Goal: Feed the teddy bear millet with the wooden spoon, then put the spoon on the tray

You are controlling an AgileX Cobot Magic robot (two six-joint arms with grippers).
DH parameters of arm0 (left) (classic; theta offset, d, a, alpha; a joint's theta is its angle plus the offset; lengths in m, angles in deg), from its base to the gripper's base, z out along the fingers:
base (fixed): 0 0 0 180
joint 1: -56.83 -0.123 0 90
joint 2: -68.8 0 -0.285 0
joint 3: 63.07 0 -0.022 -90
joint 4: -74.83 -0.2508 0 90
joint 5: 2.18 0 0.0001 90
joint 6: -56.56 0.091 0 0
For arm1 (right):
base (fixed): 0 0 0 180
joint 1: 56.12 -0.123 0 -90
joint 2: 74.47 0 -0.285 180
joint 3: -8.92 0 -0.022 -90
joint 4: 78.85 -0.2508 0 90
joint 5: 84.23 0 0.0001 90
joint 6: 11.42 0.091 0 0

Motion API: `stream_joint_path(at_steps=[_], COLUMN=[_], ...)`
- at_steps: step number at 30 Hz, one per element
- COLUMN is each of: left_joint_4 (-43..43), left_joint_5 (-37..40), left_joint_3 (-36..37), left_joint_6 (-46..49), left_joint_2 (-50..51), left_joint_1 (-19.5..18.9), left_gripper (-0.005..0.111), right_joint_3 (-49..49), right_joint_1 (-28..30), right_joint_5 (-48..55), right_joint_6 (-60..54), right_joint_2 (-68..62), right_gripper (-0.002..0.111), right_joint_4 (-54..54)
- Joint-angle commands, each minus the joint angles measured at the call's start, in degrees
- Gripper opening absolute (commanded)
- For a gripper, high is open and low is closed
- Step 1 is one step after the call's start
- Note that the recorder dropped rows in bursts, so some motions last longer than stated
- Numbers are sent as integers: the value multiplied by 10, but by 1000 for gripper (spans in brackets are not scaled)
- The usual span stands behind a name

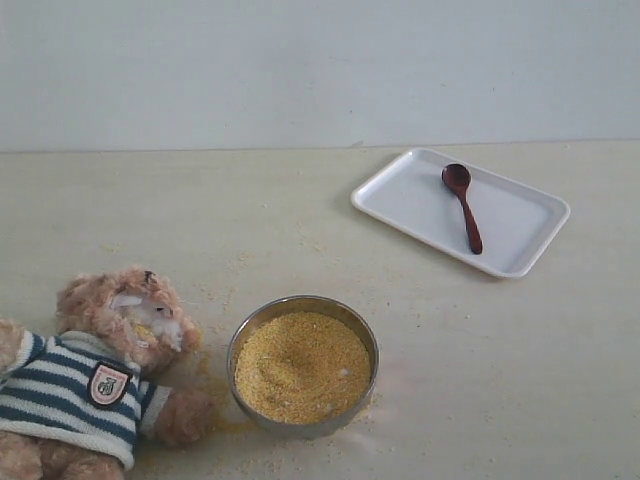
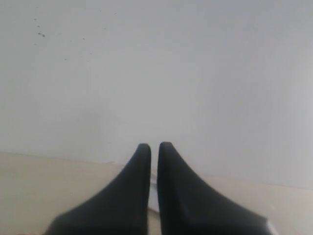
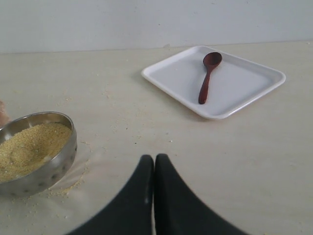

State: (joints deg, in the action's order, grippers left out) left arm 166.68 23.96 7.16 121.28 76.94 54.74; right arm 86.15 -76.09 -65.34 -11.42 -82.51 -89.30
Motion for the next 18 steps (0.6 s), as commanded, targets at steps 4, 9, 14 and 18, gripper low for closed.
stream_joint_path(at_steps=[4,9,14,18], left_joint_4=[-46,-74,-74,-416], left_joint_5=[-138,-146,-130,-84], left_joint_3=[4,4,4,-1], left_joint_6=[122,228,226,-191], left_joint_2=[-4,-4,-4,-4], left_joint_1=[85,103,103,103], left_gripper=[5,5,5,5], right_joint_3=[0,0,0,0], right_joint_1=[1,1,1,1], right_joint_5=[-4,-4,-4,-4], right_joint_6=[0,0,0,0], right_joint_2=[2,2,2,2], right_gripper=[0,0,0,0], right_joint_4=[3,3,3,3])
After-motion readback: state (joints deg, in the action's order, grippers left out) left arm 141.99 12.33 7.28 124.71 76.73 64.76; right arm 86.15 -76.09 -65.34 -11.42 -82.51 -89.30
